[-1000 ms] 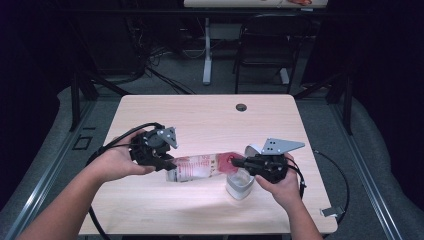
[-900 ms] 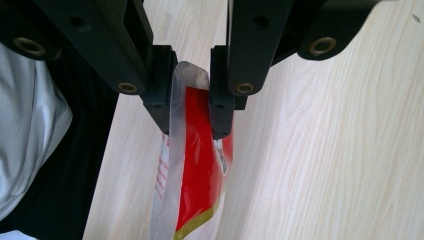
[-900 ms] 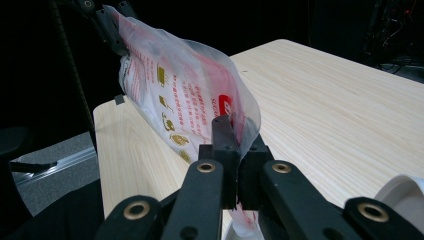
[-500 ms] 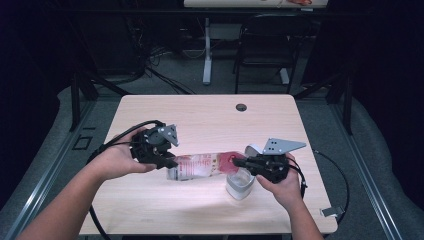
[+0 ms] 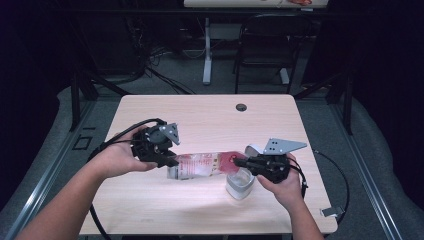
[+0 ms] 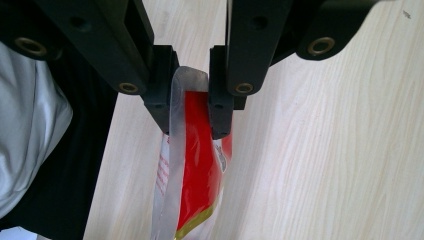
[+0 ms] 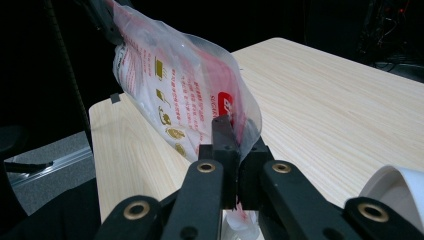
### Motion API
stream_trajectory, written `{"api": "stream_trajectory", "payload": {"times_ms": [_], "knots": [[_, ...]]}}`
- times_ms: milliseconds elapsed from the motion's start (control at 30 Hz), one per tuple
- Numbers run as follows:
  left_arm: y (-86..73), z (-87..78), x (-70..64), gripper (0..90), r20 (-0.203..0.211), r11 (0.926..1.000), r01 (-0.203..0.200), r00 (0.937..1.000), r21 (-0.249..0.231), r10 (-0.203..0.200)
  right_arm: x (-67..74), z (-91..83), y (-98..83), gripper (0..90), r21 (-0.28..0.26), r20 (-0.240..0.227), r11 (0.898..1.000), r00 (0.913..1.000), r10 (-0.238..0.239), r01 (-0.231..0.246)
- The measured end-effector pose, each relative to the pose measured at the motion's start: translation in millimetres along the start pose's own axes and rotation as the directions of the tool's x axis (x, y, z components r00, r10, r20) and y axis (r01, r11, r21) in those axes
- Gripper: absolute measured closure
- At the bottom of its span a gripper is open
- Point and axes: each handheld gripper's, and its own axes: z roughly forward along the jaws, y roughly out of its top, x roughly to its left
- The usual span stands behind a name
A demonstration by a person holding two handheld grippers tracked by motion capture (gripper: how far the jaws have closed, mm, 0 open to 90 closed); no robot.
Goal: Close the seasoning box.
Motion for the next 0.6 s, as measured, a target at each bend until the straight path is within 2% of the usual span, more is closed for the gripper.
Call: {"api": "stream_trajectory", "payload": {"times_ms": [600], "knots": [[11.1, -5.2, 0.8, 79.7, -0.011, 0.9991, -0.028, 0.9996, 0.032, 0.028, -1.4, -3.4, -1.9, 89.4, 0.001, 0.001, 1.000, 0.9999, 0.017, -0.017]]}}
